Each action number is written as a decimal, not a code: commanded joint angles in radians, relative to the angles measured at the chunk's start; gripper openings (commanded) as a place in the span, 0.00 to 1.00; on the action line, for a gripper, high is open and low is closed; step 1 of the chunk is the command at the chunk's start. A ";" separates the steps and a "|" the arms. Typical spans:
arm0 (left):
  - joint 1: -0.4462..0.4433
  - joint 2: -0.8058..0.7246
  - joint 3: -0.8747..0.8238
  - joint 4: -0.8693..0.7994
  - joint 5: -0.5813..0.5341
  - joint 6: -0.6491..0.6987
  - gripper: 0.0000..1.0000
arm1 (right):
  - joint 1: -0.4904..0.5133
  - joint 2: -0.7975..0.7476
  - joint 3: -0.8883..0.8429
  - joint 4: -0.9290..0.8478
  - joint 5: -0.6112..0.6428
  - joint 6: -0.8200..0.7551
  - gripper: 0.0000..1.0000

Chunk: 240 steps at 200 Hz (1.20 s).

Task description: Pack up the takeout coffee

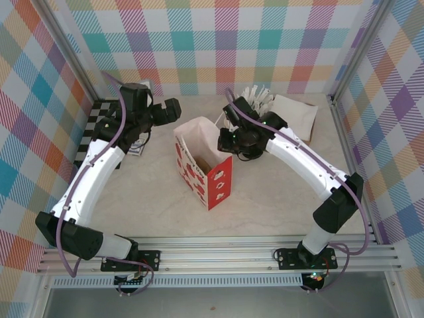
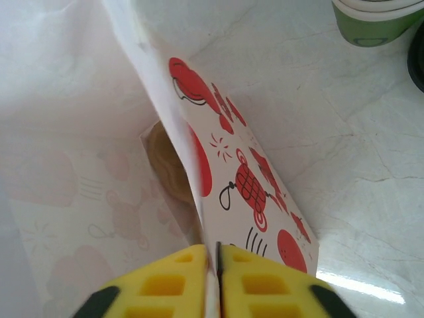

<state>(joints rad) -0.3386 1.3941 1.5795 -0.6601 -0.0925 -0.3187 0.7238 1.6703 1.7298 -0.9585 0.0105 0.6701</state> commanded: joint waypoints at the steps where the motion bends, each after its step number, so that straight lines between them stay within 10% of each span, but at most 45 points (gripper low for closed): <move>1: 0.015 -0.003 -0.008 -0.009 -0.022 -0.005 1.00 | 0.006 -0.003 0.048 -0.025 0.009 -0.079 0.23; 47: 0.015 0.000 -0.022 0.007 0.127 0.023 1.00 | 0.007 -0.044 0.069 -0.012 -0.023 -0.178 0.54; 76: 0.011 0.047 0.022 -0.104 0.356 0.236 0.91 | 0.006 -0.102 0.050 -0.001 0.016 -0.229 1.00; 126: 0.013 0.166 0.066 -0.272 0.250 0.521 0.84 | -0.011 -0.332 -0.109 0.152 0.211 -0.340 1.00; 158: 0.013 0.228 0.110 -0.244 0.284 0.558 0.54 | -0.032 -0.402 -0.173 0.163 0.376 -0.337 1.00; 205: 0.013 0.336 0.226 -0.270 0.352 0.613 0.18 | -0.082 -0.445 -0.265 0.194 0.306 -0.378 1.00; 240: 0.013 0.415 0.320 -0.302 0.423 0.671 0.13 | -0.199 -0.444 -0.293 0.170 0.280 -0.259 1.00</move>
<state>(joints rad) -0.3370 1.7649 1.8320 -0.9176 0.2543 0.2871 0.5972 1.2457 1.4391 -0.8024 0.3180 0.3382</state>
